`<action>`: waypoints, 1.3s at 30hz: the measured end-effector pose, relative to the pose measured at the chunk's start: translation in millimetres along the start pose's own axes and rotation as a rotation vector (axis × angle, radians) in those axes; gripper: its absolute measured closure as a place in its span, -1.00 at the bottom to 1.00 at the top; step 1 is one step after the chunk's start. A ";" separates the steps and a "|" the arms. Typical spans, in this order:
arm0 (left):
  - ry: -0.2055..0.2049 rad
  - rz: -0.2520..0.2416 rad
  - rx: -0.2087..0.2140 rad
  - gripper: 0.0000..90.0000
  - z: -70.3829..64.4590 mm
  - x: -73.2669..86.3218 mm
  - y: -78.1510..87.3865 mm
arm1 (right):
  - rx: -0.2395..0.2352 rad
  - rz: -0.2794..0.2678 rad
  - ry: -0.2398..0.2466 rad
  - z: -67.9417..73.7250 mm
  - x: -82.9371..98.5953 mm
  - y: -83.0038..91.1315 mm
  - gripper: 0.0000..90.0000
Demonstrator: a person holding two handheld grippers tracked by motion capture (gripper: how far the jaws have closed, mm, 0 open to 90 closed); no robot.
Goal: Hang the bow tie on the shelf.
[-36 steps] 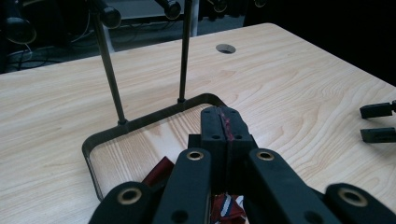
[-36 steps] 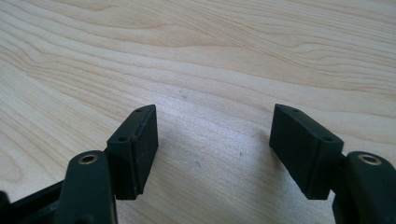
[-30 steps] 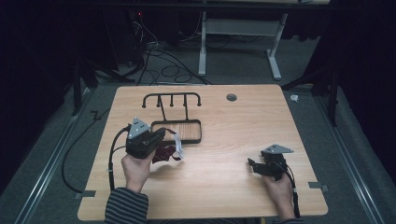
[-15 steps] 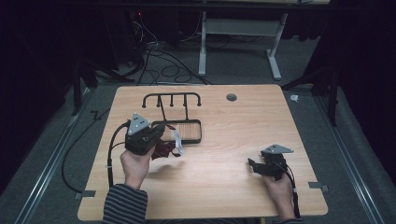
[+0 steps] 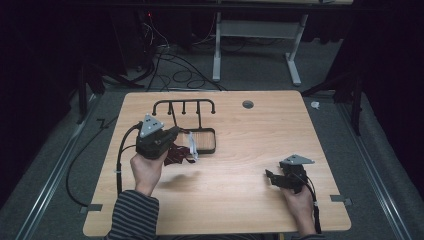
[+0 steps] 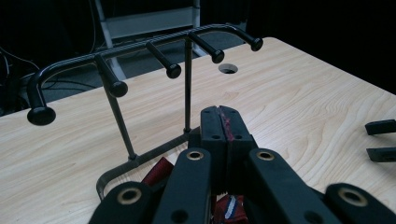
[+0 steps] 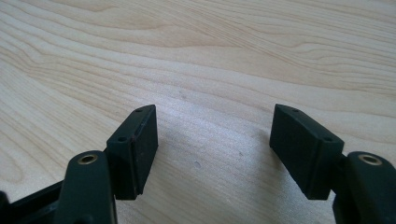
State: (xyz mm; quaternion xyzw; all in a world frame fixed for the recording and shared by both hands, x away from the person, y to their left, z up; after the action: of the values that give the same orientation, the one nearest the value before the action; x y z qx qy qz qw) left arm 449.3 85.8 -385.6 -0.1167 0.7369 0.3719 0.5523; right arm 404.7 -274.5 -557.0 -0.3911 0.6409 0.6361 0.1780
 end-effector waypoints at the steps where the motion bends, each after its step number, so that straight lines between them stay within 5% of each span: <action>1: -0.001 0.000 0.000 0.99 -0.1 -0.8 -0.3 | 0.000 0.001 0.001 0.0 0.0 0.1 -0.25; 39: 0.007 -0.019 -0.021 0.99 18.0 -34.1 -24.9 | -0.002 0.000 0.002 0.1 0.1 0.0 -0.26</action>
State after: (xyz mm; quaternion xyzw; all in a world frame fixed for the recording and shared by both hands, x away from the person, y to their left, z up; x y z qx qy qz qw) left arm 489.3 72.6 -367.3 -0.1305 0.7336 0.3741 0.5521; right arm 404.6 -274.4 -557.0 -0.3916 0.6406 0.6363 0.1771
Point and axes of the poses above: each handheld gripper's, and its own axes: y roughly backward along the jaws, x roughly out of its underside, z roughly to its left, the point moved 8 cm from there along -y, roughly forward along the jaws, and after that the axes turned 11 degrees about x, right-handed, at the moved point
